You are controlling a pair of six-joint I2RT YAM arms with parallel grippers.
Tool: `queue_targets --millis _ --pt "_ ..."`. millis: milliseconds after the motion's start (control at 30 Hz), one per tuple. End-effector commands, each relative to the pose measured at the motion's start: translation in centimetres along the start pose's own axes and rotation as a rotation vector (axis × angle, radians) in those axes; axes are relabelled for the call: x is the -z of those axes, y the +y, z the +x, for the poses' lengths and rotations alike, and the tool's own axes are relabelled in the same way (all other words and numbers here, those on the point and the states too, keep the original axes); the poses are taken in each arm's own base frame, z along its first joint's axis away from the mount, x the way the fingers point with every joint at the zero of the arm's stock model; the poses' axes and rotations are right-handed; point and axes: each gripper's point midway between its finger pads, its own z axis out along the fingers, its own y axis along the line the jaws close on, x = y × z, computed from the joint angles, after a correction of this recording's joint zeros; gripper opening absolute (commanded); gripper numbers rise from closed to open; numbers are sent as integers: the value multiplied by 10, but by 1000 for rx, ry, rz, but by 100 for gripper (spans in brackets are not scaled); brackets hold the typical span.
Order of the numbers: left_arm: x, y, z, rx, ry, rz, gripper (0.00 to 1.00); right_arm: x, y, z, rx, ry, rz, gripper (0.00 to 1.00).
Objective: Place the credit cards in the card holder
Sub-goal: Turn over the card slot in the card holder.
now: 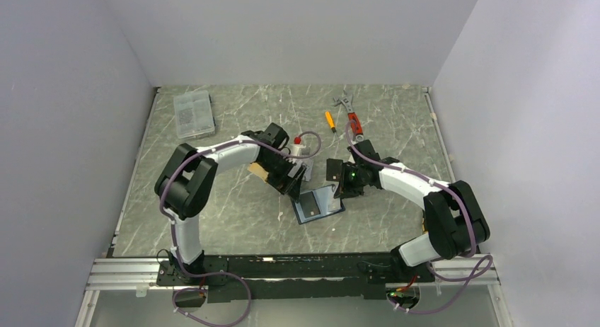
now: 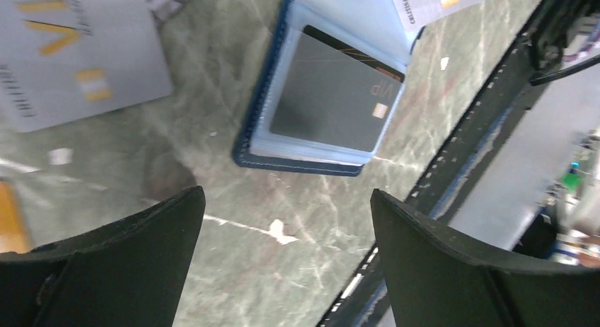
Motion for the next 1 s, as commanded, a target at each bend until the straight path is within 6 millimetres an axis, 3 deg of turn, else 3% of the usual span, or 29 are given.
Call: queue_targets --millis 0,333,500,767,967 --pt "-19 -30 17 172 83 143 94 -11 -38 24 -42 49 145 0" --pt "-45 -27 27 287 153 194 99 -9 -45 40 -90 38 142 0" --pt "-41 -33 -1 255 74 273 97 -12 -48 47 -98 52 143 0" --pt "-18 -61 -51 146 -83 386 95 -16 -49 53 -106 67 127 0" --pt "-3 -75 -69 90 -141 416 93 -15 -46 50 -102 63 122 0"
